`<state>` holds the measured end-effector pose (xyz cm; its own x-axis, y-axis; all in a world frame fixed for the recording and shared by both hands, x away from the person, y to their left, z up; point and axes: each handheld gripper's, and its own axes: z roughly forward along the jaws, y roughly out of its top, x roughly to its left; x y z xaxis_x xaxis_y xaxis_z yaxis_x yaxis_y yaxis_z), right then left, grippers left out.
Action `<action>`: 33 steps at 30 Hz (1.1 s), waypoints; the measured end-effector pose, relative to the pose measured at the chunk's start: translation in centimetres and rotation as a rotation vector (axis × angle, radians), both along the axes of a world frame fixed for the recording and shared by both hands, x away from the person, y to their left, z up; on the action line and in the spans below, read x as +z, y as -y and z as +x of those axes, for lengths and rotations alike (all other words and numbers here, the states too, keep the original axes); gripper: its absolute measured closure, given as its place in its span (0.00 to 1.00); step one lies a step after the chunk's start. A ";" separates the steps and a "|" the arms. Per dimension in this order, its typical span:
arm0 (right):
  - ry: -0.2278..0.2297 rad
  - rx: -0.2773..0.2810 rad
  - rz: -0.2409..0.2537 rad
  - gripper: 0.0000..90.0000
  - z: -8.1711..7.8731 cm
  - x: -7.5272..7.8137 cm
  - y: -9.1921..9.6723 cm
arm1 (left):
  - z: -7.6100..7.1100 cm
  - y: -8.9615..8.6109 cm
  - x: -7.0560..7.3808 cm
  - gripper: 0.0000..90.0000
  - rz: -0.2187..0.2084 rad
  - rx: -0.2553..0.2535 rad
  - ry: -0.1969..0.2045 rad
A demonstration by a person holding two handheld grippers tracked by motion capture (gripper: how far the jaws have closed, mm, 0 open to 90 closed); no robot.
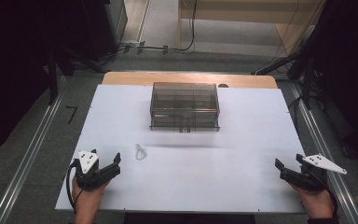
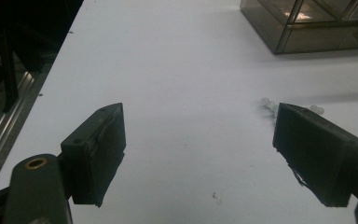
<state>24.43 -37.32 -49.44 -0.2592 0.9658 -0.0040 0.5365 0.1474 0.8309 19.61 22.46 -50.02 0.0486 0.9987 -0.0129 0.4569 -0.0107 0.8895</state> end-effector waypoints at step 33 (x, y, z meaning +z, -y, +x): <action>-0.008 0.002 -0.002 0.18 0.0 0.0 -0.2 | 0.6 0.9 0.3 0.19 -0.041 -0.022 -0.009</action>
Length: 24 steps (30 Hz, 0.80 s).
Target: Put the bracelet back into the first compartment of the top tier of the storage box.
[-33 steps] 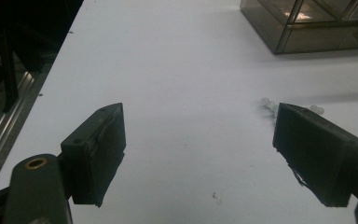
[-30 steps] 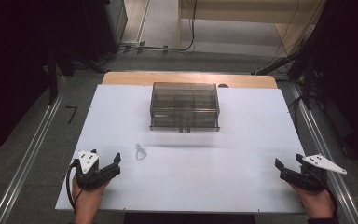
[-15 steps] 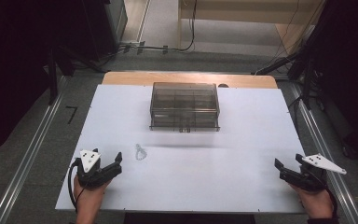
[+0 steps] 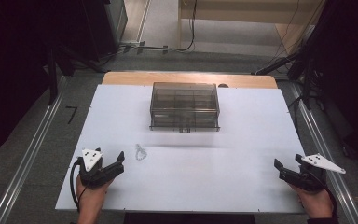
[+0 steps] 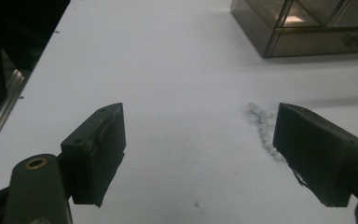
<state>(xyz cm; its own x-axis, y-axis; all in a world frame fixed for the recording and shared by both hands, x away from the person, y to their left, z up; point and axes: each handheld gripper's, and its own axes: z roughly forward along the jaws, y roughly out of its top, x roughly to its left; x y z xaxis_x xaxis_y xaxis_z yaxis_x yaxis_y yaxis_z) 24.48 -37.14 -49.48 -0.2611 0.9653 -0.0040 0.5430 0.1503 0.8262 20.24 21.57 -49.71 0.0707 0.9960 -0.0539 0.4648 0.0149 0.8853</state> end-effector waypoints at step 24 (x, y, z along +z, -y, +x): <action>0.002 0.010 -0.004 0.18 0.3 0.0 -0.2 | 1.1 3.0 1.4 0.18 0.012 -0.048 0.014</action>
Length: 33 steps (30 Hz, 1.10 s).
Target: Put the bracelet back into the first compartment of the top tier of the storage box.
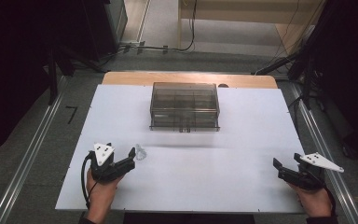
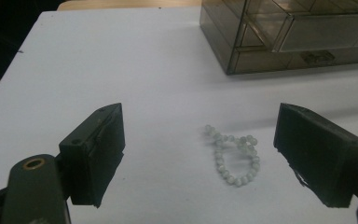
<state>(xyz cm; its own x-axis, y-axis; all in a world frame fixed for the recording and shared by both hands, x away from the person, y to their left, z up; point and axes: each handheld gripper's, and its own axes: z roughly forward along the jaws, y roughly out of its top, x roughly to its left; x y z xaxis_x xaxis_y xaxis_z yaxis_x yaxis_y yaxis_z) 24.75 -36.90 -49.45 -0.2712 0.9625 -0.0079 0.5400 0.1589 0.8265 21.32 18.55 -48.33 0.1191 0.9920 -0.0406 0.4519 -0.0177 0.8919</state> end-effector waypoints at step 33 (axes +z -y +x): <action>-0.010 -0.001 0.000 0.18 -0.1 0.0 0.0 | 1.4 2.2 -0.6 0.18 0.021 -0.041 -0.007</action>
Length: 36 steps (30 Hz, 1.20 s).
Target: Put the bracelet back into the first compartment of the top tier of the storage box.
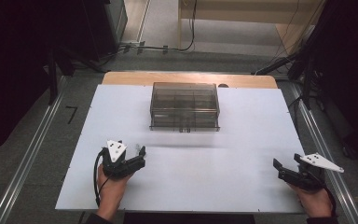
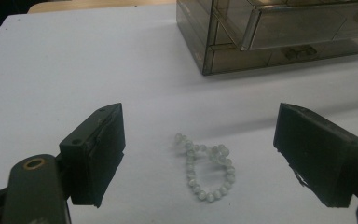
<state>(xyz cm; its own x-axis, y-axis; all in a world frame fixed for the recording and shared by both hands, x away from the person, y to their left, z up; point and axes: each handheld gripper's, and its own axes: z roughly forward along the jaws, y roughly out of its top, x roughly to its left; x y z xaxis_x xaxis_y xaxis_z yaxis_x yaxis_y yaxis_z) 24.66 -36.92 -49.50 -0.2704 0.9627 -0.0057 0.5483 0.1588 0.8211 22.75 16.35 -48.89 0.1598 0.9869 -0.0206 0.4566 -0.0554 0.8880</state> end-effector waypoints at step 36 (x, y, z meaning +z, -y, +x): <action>-0.018 0.009 0.004 0.18 0.2 -0.2 0.1 | 2.0 0.9 -1.5 0.26 0.087 -0.010 -0.070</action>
